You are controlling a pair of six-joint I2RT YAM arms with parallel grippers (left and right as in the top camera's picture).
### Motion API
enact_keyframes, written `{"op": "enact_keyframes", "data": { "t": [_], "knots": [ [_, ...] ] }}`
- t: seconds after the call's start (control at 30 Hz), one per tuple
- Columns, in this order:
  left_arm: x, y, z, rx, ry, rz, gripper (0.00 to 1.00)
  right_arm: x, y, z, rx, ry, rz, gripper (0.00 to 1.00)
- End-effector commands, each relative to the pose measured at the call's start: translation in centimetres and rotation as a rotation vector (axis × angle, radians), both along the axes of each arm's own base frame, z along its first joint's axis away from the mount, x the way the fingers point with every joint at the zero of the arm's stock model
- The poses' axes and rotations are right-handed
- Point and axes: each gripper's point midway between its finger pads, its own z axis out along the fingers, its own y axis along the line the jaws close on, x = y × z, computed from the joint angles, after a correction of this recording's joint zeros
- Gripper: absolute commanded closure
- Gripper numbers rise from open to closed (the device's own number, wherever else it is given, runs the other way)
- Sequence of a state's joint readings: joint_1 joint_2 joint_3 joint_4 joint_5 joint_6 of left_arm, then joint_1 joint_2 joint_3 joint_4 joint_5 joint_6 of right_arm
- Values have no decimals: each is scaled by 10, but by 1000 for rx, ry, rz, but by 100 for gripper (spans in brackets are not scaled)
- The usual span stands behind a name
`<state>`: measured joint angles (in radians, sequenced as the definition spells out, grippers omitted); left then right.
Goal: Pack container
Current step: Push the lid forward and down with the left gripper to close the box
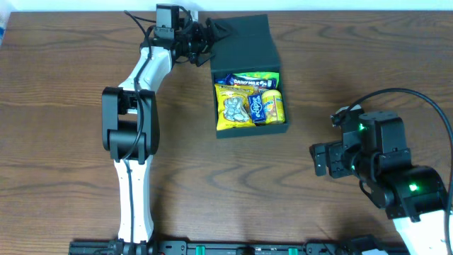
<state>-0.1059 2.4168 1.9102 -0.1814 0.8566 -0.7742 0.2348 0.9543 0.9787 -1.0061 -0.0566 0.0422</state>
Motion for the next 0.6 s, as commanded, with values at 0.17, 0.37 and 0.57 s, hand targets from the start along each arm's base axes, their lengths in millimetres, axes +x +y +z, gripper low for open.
{"op": "enact_keyframes", "data": {
  "t": [0.17,0.37,0.57],
  "knots": [
    [8,24,-26,132,40,100,4,0,-1,2,15,-4,-14,1],
    [7,38,-41,242,42,123,4,0,-1,2,15,-4,-14,1],
    [2,39,-48,282,63,129,4,0,-1,2,14,-4,-14,1]
  ]
}}
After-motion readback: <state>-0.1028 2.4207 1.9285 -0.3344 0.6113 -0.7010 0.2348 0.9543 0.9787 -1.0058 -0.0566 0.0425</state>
